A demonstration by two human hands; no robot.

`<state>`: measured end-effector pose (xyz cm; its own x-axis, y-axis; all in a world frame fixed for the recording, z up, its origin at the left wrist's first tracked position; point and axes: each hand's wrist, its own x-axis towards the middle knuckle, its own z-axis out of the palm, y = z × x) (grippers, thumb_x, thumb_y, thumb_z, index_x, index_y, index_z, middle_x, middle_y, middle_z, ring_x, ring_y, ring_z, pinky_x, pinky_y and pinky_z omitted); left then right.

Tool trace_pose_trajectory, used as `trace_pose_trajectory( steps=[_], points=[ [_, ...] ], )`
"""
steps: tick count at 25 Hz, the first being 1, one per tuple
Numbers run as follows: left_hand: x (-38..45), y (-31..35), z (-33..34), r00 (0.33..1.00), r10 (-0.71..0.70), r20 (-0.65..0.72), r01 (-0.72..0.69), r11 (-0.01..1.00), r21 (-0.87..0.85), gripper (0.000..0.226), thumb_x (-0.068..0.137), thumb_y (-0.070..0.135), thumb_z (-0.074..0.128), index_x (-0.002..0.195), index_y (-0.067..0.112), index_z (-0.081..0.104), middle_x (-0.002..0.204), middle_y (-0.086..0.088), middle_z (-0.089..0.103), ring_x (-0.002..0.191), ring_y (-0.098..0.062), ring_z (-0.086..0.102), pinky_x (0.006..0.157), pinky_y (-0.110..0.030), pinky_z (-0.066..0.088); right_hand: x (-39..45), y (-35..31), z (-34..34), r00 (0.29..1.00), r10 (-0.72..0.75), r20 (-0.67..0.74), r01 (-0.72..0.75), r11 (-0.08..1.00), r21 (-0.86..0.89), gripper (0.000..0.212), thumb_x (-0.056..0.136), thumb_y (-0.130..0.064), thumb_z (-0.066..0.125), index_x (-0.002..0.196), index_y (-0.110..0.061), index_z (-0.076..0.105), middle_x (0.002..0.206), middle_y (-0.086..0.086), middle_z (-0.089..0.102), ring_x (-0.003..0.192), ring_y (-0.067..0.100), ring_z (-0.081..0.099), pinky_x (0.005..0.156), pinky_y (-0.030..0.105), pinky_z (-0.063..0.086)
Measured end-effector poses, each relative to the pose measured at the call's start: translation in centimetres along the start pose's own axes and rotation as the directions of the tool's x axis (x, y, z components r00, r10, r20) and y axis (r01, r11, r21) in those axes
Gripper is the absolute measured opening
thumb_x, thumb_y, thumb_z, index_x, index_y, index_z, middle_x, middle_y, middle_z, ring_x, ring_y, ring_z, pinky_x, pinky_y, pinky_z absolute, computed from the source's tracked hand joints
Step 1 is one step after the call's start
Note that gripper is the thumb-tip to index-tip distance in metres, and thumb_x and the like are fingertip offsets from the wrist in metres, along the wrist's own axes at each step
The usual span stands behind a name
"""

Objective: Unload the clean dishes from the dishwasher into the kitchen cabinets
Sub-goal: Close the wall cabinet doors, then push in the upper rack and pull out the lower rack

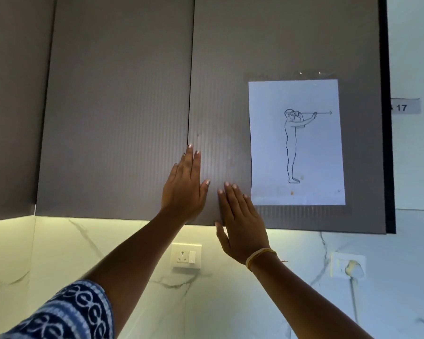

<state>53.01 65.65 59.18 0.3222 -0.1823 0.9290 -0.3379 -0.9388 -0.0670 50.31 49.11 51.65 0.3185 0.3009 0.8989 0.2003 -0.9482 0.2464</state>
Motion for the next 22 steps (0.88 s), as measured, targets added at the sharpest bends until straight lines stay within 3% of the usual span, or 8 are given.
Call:
trace_pose_trajectory(
  steps=[3, 5, 7, 11, 15, 18, 22],
  points=[
    [-3.1, 1.4, -0.6, 0.995, 0.003, 0.100, -0.013, 0.995, 0.100, 0.074, 0.093, 0.055, 0.022, 0.149, 0.005, 0.024, 0.156, -0.019, 0.023, 0.144, -0.036, 0.023, 0.115, -0.051, 0.027, -3.3, 0.4, -1.3, 0.996, -0.021, 0.091, 0.021, 1.000, -0.009, 0.068, 0.093, -0.045, 0.037, 0.149, -0.009, 0.029, 0.156, 0.011, 0.028, 0.145, 0.029, 0.027, 0.114, 0.042, 0.032],
    [-5.7, 3.1, -1.0, 0.981, 0.084, 0.177, -0.107, 0.987, 0.121, 0.072, 0.094, 0.052, 0.022, 0.149, 0.004, 0.025, 0.156, -0.019, 0.024, 0.144, -0.037, 0.023, 0.114, -0.054, 0.027, -5.3, 1.0, -2.5, 0.988, -0.004, 0.153, 0.005, 1.000, -0.005, 0.069, 0.092, -0.044, 0.039, 0.149, -0.007, 0.030, 0.156, 0.013, 0.029, 0.144, 0.030, 0.030, 0.113, 0.041, 0.033],
    [-8.4, 5.9, -1.3, 0.964, 0.172, 0.203, -0.191, 0.978, 0.079, 0.069, 0.095, 0.048, 0.026, 0.149, 0.005, 0.025, 0.156, -0.017, 0.024, 0.145, -0.034, 0.023, 0.115, -0.053, 0.026, -7.8, 2.1, -4.1, 0.980, 0.046, 0.194, -0.046, 0.999, -0.003, 0.069, 0.091, -0.042, 0.042, 0.148, -0.005, 0.030, 0.155, 0.015, 0.030, 0.142, 0.031, 0.033, 0.112, 0.041, 0.035],
    [-14.4, 14.3, -1.8, 0.959, 0.190, 0.209, -0.191, 0.981, -0.014, 0.065, 0.098, 0.045, 0.028, 0.150, 0.005, 0.024, 0.157, -0.014, 0.023, 0.146, -0.029, 0.021, 0.118, -0.050, 0.019, -15.1, 4.9, -7.7, 0.949, 0.137, 0.285, -0.144, 0.990, 0.004, 0.070, 0.087, -0.035, 0.054, 0.146, -0.004, 0.033, 0.153, 0.017, 0.033, 0.140, 0.032, 0.036, 0.110, 0.044, 0.039],
    [-23.3, 22.9, -1.5, 0.925, 0.258, 0.279, -0.233, 0.965, -0.118, 0.063, 0.096, 0.041, 0.032, 0.146, 0.003, 0.033, 0.154, -0.017, 0.030, 0.143, -0.029, 0.029, 0.114, -0.050, 0.027, -24.7, 7.1, -11.1, 0.902, 0.170, 0.397, -0.202, 0.979, 0.038, 0.071, 0.075, -0.019, 0.061, 0.140, 0.000, 0.041, 0.146, 0.020, 0.043, 0.135, 0.034, 0.043, 0.107, 0.045, 0.042],
    [-31.8, 29.5, -1.8, 0.863, 0.274, 0.425, -0.195, 0.956, -0.221, 0.065, 0.093, 0.043, 0.032, 0.144, 0.004, 0.037, 0.153, -0.015, 0.034, 0.142, -0.027, 0.033, 0.116, -0.047, 0.026, -34.0, 8.6, -13.5, 0.842, 0.246, 0.481, -0.299, 0.954, 0.035, 0.070, 0.071, -0.016, 0.061, 0.137, 0.000, 0.043, 0.142, 0.022, 0.046, 0.132, 0.036, 0.045, 0.106, 0.045, 0.042],
    [-41.5, 35.2, -2.6, 0.740, 0.311, 0.596, -0.133, 0.937, -0.324, 0.066, 0.094, 0.043, 0.035, 0.149, 0.008, 0.026, 0.158, -0.011, 0.021, 0.147, -0.024, 0.018, 0.120, -0.042, 0.012, -45.7, 9.0, -16.8, 0.719, 0.365, 0.591, -0.446, 0.895, -0.010, 0.069, 0.076, -0.012, 0.061, 0.141, -0.001, 0.040, 0.146, 0.021, 0.042, 0.136, 0.033, 0.041, 0.110, 0.042, 0.037]
  ],
)
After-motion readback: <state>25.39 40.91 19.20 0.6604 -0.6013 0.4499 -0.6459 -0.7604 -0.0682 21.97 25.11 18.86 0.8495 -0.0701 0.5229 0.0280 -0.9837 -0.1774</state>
